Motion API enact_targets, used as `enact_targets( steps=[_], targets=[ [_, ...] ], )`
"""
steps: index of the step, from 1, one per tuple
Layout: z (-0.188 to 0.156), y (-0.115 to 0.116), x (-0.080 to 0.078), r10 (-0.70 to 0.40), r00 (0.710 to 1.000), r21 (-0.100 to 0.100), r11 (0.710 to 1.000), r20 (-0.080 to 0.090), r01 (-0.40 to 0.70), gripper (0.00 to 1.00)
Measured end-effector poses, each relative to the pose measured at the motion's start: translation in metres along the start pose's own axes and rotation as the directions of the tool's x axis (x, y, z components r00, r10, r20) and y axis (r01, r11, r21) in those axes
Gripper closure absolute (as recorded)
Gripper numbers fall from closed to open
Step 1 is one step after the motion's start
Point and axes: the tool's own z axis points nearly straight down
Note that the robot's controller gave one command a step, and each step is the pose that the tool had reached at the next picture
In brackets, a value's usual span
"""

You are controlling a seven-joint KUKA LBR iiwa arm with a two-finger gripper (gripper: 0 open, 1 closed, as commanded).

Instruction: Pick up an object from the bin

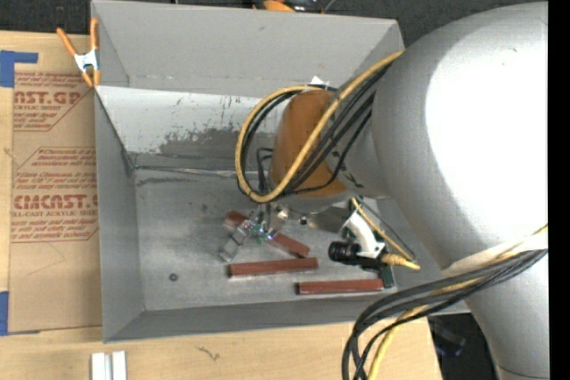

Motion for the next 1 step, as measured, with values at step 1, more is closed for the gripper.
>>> enact_targets(
  steps=[1],
  targets=[
    [-0.0008,-0.0004,-0.0015,0.001,1.0,-0.001,1.0,0.003,-0.001,1.0]
  ],
)
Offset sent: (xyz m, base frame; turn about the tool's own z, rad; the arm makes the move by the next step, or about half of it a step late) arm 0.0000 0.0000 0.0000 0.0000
